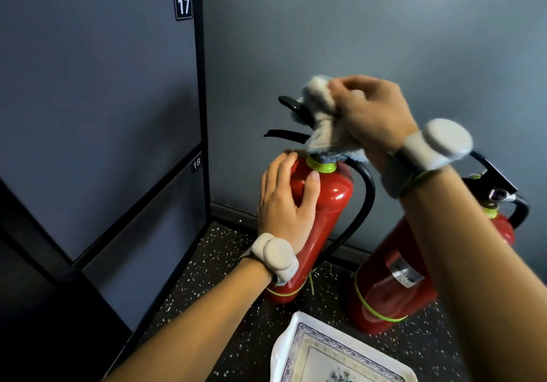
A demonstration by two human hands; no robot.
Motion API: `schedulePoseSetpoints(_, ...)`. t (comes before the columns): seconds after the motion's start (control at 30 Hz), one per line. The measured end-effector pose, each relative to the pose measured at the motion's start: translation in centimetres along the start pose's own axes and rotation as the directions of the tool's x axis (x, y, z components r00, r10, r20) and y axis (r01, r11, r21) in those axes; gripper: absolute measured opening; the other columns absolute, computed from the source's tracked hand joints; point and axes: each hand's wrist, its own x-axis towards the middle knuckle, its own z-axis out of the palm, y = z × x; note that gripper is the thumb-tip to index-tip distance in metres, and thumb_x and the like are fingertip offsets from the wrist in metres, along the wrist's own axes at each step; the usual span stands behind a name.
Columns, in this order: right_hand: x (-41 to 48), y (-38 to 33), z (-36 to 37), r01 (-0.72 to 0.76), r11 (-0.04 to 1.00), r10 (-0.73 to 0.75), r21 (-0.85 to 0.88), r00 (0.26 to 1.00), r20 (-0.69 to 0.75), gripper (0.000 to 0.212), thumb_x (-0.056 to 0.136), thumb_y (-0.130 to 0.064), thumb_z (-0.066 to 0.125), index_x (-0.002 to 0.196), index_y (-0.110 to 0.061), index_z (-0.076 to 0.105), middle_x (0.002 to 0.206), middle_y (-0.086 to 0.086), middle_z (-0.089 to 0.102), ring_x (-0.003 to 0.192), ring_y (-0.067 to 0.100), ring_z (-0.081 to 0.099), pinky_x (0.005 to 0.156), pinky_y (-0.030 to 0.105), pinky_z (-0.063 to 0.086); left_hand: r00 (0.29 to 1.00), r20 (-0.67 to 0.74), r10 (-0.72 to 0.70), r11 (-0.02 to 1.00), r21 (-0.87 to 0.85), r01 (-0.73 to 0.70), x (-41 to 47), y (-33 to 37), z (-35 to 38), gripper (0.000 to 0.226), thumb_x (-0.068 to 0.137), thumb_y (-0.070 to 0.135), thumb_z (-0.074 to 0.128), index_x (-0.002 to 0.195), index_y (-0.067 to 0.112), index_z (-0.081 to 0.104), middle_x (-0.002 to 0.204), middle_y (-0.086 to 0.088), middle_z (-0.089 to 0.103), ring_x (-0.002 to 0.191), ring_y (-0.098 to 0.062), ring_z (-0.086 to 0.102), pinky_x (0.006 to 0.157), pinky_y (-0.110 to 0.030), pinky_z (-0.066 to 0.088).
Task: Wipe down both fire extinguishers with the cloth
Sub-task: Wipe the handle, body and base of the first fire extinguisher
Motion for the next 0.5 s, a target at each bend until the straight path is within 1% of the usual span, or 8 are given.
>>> schedulePoseSetpoints(0.1,0.3,-1.4,3.0,0.101,0.984,-0.104,-0.146,0.994,-0.016,0.017,0.099,-0.036,0.064,0.103,-0.027,0.079,0.092,-0.009,0.072,0.093,0.005,0.065,0.085,0.020,0.052,1.000,-0.029,-0.010,1.000,-0.006,0.010,0.0,-0.1,0.1,0.060,0.098,0.059,0.040,0.143,0.020,0.051,0.150,0.004,0.048,0.140,-0.014,0.041,0.113,-0.030,0.037)
schedulePoseSetpoints(0.17,0.4,-2.0,4.0,0.145,0.968,-0.142,-0.205,0.989,0.030,0.017,0.099,-0.038,0.064,0.104,-0.030,0.078,0.088,-0.013,0.069,0.092,0.004,0.063,0.071,0.011,0.042,1.000,-0.021,-0.001,1.000,-0.018,0.001,0.1,-0.1,0.0,0.059,0.098,0.058,0.040,0.145,0.023,0.049,0.149,0.004,0.048,0.140,-0.015,0.041,0.113,-0.030,0.036)
schedulePoseSetpoints(0.2,0.2,-2.1,4.1,0.182,0.953,-0.172,-0.243,0.983,0.064,0.017,0.099,-0.039,0.064,0.104,-0.031,0.078,0.087,-0.014,0.068,0.090,0.004,0.062,0.066,0.010,0.039,1.000,-0.011,0.002,1.000,-0.023,-0.002,0.1,-0.1,-0.1,0.059,0.098,0.058,0.040,0.145,0.025,0.048,0.148,0.005,0.048,0.140,-0.015,0.041,0.112,-0.028,0.035)
schedulePoseSetpoints(0.27,-0.4,-1.7,3.5,0.245,0.929,-0.223,-0.276,0.969,0.109,0.018,0.098,-0.043,0.066,0.102,-0.030,0.078,0.082,-0.015,0.067,0.086,0.004,0.062,0.063,0.009,0.039,1.000,-0.005,0.001,1.000,-0.024,-0.001,0.1,-0.1,-0.1,0.060,0.097,0.059,0.041,0.144,0.023,0.051,0.146,0.005,0.050,0.138,-0.014,0.043,0.112,-0.026,0.035)
schedulePoseSetpoints(0.33,-1.2,-0.6,2.2,0.261,0.920,-0.239,-0.293,0.965,0.110,0.020,0.097,-0.048,0.067,0.102,-0.031,0.076,0.081,-0.015,0.066,0.083,0.004,0.061,0.064,0.003,0.039,1.000,-0.005,0.001,1.000,-0.018,-0.001,0.1,-0.1,0.0,0.061,0.096,0.060,0.042,0.140,0.019,0.054,0.145,0.003,0.052,0.138,-0.014,0.044,0.113,-0.028,0.037)
schedulePoseSetpoints(0.37,-1.6,0.2,1.5,0.250,0.919,-0.232,-0.306,0.968,0.094,0.020,0.097,-0.048,0.066,0.102,-0.031,0.075,0.082,-0.014,0.066,0.083,0.005,0.061,0.064,0.005,0.039,1.000,-0.003,-0.001,1.000,-0.020,0.001,0.1,0.0,0.0,0.062,0.096,0.060,0.042,0.140,0.019,0.054,0.146,0.004,0.051,0.138,-0.014,0.043,0.112,-0.027,0.037)
schedulePoseSetpoints(0.43,-2.3,1.7,0.1,0.197,0.926,-0.195,-0.321,0.980,0.038,0.021,0.099,-0.047,0.063,0.102,-0.030,0.074,0.084,-0.010,0.067,0.085,0.009,0.061,0.067,0.016,0.038,1.000,0.001,-0.001,1.000,-0.029,0.001,0.0,0.1,0.1,0.062,0.095,0.060,0.041,0.142,0.021,0.052,0.149,0.006,0.049,0.139,-0.012,0.042,0.111,-0.022,0.034)
schedulePoseSetpoints(0.5,-2.8,2.5,-0.6,0.139,0.945,-0.153,-0.297,0.988,-0.024,0.022,0.101,-0.045,0.061,0.103,-0.027,0.075,0.085,-0.007,0.068,0.088,0.014,0.063,0.073,0.019,0.038,1.000,-0.002,0.007,1.000,-0.028,-0.007,-0.1,0.2,0.2,0.060,0.096,0.060,0.040,0.142,0.024,0.052,0.150,0.009,0.047,0.138,-0.011,0.042,0.110,-0.024,0.037)
